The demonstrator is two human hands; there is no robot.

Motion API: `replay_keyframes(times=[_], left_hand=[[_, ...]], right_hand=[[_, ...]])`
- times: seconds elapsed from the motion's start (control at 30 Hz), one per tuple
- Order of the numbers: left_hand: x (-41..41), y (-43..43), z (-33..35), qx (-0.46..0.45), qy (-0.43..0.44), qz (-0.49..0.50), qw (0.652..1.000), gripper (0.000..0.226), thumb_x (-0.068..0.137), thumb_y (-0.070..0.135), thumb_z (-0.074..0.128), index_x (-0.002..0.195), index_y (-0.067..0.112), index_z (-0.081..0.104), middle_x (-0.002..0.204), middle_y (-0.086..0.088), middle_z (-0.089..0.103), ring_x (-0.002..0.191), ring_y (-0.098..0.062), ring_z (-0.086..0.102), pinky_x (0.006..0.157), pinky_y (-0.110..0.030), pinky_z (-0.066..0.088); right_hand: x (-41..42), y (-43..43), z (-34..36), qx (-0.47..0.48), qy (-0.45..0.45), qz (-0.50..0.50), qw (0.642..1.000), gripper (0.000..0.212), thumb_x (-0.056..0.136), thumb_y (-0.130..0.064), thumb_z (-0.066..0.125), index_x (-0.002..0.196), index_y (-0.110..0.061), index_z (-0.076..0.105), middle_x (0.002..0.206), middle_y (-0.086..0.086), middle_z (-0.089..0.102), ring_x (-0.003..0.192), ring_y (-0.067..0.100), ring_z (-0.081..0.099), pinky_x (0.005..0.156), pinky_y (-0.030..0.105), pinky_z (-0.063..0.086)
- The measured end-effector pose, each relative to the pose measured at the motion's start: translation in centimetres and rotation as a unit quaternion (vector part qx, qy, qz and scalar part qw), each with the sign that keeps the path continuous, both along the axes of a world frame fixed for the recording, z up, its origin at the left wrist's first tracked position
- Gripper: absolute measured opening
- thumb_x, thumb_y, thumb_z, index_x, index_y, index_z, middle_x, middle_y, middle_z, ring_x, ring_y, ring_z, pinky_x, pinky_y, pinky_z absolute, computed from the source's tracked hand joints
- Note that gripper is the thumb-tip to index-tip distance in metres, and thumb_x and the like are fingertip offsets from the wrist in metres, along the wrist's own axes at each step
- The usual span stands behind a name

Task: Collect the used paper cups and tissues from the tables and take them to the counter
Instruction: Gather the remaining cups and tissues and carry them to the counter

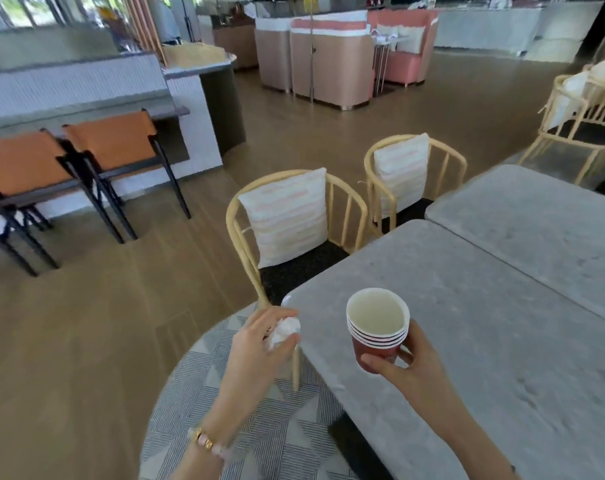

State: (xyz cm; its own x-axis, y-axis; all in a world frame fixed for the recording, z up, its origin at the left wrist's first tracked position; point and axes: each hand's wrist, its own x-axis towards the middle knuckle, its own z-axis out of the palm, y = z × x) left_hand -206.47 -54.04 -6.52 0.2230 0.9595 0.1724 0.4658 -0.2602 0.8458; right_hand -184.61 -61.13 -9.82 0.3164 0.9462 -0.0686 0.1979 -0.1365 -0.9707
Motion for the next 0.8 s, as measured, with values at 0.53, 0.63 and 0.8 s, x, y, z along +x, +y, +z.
replay_keyframes(times=[0.53,0.63,0.8], left_hand=[[-23.2,8.2,1.1,0.023,-0.057,0.123,0.990,0.026,0.078,0.014,0.072,0.094,0.034,0.067,0.100,0.021,0.062,0.092,0.001,0.058,0.070,-0.008,0.044],[-26.6,9.3,1.3,0.039,-0.055,0.145,0.987,0.029,0.077,0.010,0.073,0.094,0.034,0.067,0.099,0.020,0.063,0.092,0.001,0.059,0.071,-0.005,0.041],[-30.7,10.6,1.7,0.039,-0.064,0.192,0.978,0.028,0.077,0.007,0.072,0.093,0.029,0.067,0.098,0.016,0.064,0.089,0.004,0.058,0.069,-0.004,0.040]], right_hand=[[-22.0,14.9,0.0,0.029,0.014,0.154,0.988,0.065,0.065,-0.022,0.084,0.111,-0.053,0.050,0.112,-0.023,0.063,0.106,-0.002,0.059,0.090,0.024,0.048],[-25.7,17.0,0.4,0.042,0.008,0.180,0.983,0.069,0.064,-0.023,0.085,0.117,-0.048,0.048,0.116,-0.017,0.062,0.109,0.003,0.058,0.093,0.027,0.047],[-30.3,20.6,0.6,0.053,0.006,0.228,0.972,0.067,0.067,-0.023,0.084,0.119,-0.048,0.048,0.119,-0.015,0.063,0.111,0.005,0.059,0.097,0.030,0.046]])
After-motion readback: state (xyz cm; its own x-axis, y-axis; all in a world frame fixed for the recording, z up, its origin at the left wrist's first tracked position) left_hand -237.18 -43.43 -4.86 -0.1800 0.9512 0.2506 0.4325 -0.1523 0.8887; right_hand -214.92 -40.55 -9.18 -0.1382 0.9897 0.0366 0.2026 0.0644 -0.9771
